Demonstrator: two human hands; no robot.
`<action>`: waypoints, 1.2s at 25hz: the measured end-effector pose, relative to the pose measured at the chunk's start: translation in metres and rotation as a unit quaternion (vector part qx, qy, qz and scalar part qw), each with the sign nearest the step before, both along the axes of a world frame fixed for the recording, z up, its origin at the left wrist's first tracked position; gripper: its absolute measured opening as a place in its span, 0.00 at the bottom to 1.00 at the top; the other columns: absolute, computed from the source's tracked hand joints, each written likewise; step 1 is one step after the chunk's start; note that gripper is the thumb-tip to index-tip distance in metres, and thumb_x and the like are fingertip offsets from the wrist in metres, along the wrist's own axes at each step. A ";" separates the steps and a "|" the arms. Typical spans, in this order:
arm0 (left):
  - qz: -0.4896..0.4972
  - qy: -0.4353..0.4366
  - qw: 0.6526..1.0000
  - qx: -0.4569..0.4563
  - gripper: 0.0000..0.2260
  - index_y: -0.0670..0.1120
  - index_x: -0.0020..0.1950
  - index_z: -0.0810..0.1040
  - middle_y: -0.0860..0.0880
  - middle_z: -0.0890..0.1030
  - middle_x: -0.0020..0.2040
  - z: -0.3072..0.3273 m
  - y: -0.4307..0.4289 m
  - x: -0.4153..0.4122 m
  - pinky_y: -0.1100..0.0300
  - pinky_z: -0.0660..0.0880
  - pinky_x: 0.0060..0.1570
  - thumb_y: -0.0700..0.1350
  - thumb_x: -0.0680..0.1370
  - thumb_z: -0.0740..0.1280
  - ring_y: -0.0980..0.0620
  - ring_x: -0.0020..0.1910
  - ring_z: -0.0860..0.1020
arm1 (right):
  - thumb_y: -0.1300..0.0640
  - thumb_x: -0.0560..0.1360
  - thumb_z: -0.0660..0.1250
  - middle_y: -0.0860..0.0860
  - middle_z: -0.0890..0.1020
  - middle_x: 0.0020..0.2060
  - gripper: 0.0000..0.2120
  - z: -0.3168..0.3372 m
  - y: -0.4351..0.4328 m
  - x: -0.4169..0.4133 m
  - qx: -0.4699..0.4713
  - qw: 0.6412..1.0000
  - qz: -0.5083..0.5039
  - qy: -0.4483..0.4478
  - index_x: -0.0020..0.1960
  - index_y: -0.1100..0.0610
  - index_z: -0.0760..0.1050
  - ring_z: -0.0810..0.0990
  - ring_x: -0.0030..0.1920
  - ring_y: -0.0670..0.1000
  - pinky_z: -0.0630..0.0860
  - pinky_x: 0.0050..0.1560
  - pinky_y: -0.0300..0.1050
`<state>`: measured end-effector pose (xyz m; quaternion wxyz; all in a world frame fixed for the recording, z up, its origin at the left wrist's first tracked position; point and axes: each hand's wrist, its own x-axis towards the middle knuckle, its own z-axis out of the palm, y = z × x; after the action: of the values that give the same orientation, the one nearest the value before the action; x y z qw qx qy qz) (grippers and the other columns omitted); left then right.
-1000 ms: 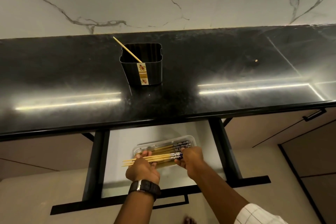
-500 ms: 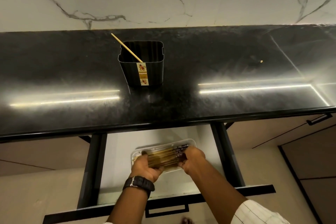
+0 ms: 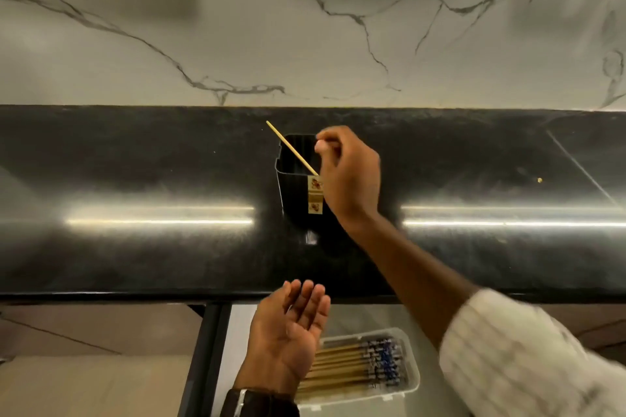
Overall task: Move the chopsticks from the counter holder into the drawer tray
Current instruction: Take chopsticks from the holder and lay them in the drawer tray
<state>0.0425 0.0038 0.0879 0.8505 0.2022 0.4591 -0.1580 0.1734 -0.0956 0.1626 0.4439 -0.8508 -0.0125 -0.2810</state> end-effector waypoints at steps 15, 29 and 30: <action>-0.053 -0.223 0.961 0.153 0.15 0.50 0.69 0.75 0.45 0.80 0.61 0.053 0.028 0.100 0.40 0.70 0.68 0.45 0.83 0.63 0.45 0.67 0.75 | 0.57 0.79 0.67 0.49 0.85 0.40 0.05 -0.004 0.016 0.095 -0.140 0.975 0.065 0.162 0.47 0.53 0.81 0.84 0.40 0.50 0.84 0.43 0.51; -0.072 -0.315 0.923 0.208 0.12 0.39 0.63 0.78 0.39 0.86 0.55 0.034 -0.019 0.001 0.46 0.78 0.58 0.43 0.83 0.61 0.41 0.56 0.84 | 0.58 0.79 0.69 0.61 0.88 0.46 0.12 -0.024 -0.046 -0.128 0.611 0.751 0.015 0.250 0.57 0.65 0.79 0.89 0.48 0.58 0.85 0.47 0.49; -0.060 -0.310 0.919 0.236 0.12 0.39 0.63 0.77 0.40 0.86 0.54 0.028 -0.021 -0.010 0.46 0.79 0.57 0.44 0.83 0.61 0.41 0.56 0.85 | 0.55 0.78 0.70 0.61 0.88 0.44 0.13 -0.035 -0.048 -0.146 0.595 0.747 -0.001 0.296 0.55 0.65 0.81 0.89 0.44 0.58 0.85 0.44 0.48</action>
<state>0.0320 -0.0171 0.1163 0.8666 0.4633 0.1836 -0.0253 0.0270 -0.1438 0.1275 0.8417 -0.4543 0.2897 0.0340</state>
